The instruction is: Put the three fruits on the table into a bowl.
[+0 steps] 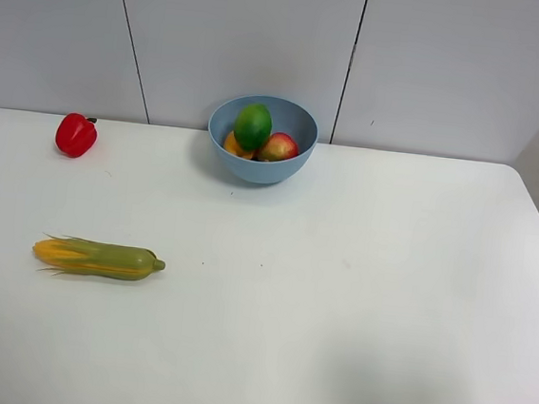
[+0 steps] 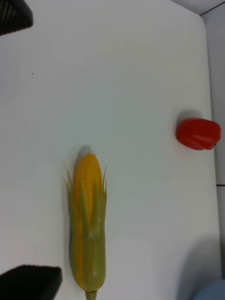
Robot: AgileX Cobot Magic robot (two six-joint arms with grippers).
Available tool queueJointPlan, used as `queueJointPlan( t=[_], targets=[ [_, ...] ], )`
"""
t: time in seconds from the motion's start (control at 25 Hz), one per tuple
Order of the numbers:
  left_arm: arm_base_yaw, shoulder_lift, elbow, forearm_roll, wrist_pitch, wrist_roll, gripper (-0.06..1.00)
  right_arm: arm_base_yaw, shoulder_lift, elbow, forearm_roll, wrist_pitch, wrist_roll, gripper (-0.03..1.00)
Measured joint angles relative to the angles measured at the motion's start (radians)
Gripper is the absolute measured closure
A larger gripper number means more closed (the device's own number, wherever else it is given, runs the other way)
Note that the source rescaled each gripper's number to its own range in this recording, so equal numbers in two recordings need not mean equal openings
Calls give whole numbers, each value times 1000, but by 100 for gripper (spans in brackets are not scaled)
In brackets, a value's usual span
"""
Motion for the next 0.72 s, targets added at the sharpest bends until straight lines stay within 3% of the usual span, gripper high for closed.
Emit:
queueJointPlan(
  t=[0.28,0.72],
  targets=[
    [0,0,0,0,0,0,-6,3,0,106,64,2,0,-3],
    [0,0,0,0,0,0,-6,16,0,115,79,1,-1,-3]
  ],
)
